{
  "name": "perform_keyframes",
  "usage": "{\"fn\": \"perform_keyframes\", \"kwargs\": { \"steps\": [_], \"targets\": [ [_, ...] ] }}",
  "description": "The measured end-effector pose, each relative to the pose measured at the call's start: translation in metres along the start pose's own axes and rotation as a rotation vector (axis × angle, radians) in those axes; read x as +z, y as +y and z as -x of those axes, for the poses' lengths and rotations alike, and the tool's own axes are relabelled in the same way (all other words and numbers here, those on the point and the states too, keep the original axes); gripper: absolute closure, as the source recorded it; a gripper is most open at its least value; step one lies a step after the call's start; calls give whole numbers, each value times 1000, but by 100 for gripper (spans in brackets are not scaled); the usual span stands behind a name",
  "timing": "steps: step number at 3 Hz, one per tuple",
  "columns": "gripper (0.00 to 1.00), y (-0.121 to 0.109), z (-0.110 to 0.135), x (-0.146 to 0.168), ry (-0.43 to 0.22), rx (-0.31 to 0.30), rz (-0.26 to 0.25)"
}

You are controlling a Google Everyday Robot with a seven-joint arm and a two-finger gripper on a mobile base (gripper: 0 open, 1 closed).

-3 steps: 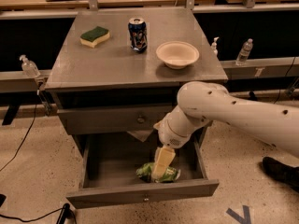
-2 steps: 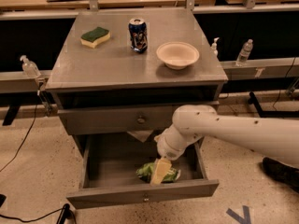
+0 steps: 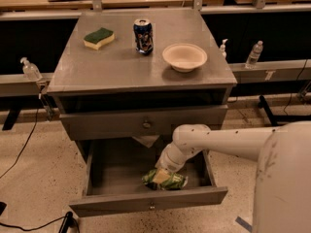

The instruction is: Pick green jalapeno chip bag from middle drawer and place on counter

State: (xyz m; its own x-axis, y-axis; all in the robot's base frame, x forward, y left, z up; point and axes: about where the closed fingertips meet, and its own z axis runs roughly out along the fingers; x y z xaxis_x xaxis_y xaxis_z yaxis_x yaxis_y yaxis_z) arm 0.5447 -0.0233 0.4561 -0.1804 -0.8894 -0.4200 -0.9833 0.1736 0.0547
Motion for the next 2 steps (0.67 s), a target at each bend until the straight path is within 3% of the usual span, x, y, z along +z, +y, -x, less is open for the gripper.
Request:
{"fn": "perform_keyframes", "kwargs": {
  "steps": [1, 2],
  "targets": [
    [50, -8, -12, 28, 7, 33, 13],
    [65, -9, -18, 47, 13, 51, 28]
  ]
}}
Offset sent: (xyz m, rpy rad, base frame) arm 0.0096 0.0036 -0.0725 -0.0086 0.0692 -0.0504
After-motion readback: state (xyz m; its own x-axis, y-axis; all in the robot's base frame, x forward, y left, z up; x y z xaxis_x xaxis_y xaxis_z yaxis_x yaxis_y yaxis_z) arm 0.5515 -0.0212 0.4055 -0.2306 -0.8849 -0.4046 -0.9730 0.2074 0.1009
